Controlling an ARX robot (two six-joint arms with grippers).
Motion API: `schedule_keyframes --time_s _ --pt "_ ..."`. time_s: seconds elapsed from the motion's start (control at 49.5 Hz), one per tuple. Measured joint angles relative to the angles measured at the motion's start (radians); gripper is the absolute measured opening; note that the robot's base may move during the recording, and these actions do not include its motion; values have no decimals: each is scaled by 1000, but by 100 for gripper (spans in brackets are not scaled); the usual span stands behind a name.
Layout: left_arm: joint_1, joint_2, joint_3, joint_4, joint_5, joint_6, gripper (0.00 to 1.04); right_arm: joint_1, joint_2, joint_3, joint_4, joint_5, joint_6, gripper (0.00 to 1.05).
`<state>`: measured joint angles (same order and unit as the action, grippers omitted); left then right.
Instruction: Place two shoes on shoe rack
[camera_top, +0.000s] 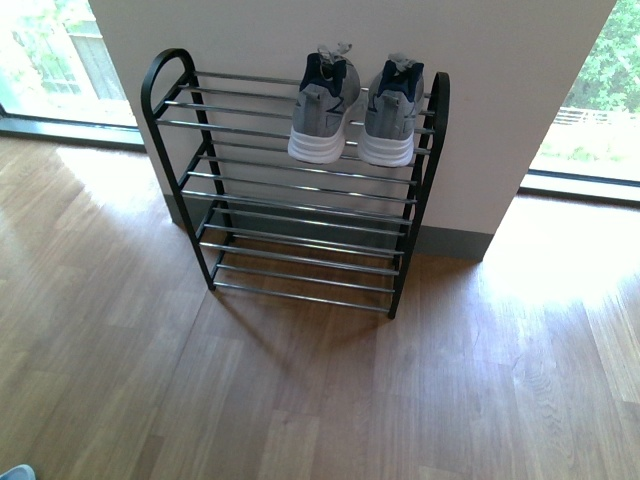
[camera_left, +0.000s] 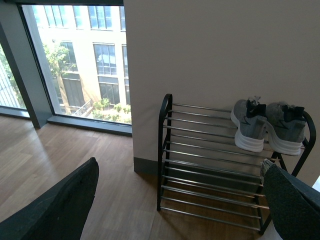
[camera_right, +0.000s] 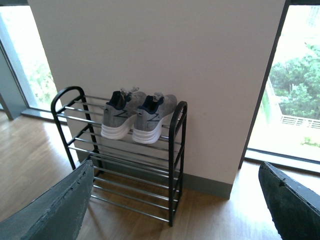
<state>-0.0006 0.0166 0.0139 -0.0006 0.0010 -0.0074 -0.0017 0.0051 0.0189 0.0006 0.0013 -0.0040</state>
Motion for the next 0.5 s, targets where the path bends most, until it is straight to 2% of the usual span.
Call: schedule_keyframes --time_s 0.505 --pt "0 0 0 0 0 0 95 0 0 0 0 -1 0 95"
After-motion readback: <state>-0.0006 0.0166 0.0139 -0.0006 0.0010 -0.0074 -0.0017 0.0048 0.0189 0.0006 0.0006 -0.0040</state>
